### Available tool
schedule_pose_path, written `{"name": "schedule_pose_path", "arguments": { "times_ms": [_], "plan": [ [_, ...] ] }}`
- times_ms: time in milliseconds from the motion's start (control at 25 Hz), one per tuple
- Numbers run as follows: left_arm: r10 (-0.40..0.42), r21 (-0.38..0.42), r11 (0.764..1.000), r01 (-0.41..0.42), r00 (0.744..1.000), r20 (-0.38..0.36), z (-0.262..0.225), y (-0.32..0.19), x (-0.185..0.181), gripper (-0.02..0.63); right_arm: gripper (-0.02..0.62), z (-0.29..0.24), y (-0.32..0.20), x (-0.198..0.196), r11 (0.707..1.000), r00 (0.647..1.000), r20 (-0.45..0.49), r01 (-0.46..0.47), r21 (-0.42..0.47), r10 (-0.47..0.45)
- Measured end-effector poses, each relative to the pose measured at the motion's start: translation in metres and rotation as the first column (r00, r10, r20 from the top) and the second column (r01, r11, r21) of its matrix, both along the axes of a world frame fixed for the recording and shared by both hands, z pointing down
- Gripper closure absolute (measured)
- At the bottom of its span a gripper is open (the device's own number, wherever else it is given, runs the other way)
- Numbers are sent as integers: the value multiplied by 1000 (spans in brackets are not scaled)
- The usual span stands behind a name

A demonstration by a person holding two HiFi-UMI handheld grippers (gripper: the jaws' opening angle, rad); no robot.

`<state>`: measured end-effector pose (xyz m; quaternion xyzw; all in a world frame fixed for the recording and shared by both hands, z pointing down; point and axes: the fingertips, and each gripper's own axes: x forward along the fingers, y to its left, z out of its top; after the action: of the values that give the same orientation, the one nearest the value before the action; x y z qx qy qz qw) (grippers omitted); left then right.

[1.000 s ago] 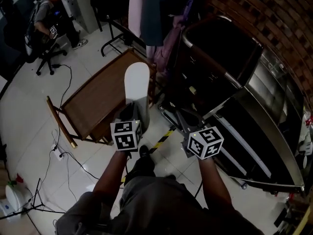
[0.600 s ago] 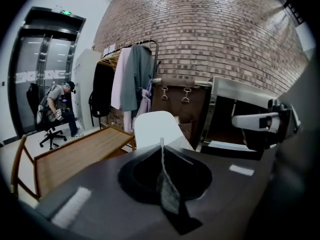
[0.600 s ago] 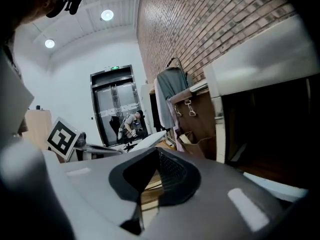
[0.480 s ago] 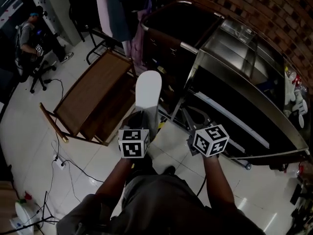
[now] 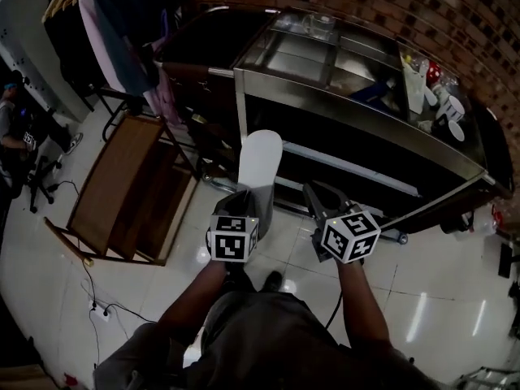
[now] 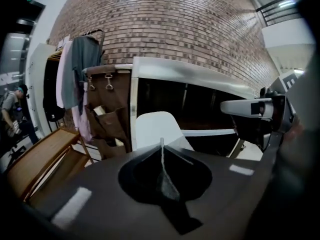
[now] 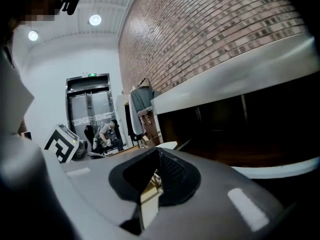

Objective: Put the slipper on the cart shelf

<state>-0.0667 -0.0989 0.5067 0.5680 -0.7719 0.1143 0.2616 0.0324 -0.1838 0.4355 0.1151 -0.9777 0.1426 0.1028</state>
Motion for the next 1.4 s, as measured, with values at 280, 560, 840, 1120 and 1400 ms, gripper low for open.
{"name": "schedule_pose_path", "arguments": {
  "times_ms": [280, 560, 840, 1120, 1400],
  "plan": [
    [186, 7, 983, -186, 983, 13, -4, -82, 62, 588, 595, -1, -42, 85, 981, 981, 11, -194, -8, 194],
    [321, 5, 947, -321, 947, 12, 3, -154, 101, 588, 595, -1, -78, 141, 935, 935, 11, -354, -12, 354],
    [398, 0, 918, -398, 917, 22, 26, -223, 115, 588, 595, 0, -109, 176, 880, 880, -23, -475, -1, 474],
    [426, -8, 905, -426, 902, 69, 52, -284, 115, 588, 595, -1, -133, 198, 816, 815, -40, -578, 4, 578],
    [424, -1, 905, -425, 902, 79, 67, -334, 125, 586, 595, 1, -146, 220, 759, 757, -56, -651, 12, 651]
  ]
}}
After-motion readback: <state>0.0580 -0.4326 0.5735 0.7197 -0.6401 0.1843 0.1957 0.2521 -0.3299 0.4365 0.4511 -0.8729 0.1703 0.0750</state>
